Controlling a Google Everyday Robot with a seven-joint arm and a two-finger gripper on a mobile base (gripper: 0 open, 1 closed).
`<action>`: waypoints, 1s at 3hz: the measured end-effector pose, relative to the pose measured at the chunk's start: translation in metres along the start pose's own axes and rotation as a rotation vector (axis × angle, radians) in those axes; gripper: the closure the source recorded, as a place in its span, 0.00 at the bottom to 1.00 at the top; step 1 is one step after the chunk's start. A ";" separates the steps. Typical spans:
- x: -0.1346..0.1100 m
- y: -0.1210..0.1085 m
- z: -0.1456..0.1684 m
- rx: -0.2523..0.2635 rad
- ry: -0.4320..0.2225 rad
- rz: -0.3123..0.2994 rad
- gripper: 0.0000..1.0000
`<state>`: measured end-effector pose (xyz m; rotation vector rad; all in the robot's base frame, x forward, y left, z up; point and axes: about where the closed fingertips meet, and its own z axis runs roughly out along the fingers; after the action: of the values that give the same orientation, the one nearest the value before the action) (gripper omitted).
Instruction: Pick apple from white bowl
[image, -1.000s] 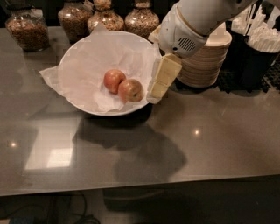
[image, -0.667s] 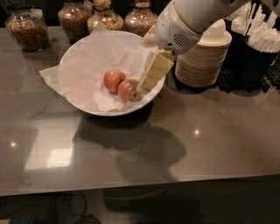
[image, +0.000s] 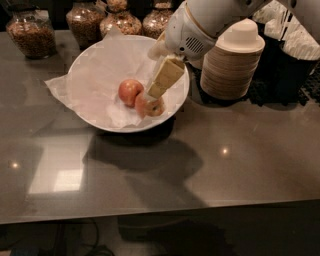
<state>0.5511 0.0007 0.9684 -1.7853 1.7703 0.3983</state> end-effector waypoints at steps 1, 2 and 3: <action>0.008 0.001 0.026 -0.040 0.033 0.009 0.27; 0.020 0.002 0.049 -0.080 0.056 0.025 0.27; 0.026 -0.002 0.061 -0.089 0.072 0.036 0.25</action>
Offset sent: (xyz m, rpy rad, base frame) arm 0.0154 0.0160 -0.0816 -0.0831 0.1363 0.0188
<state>0.5663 0.0157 0.9059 -1.8519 1.8632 0.4384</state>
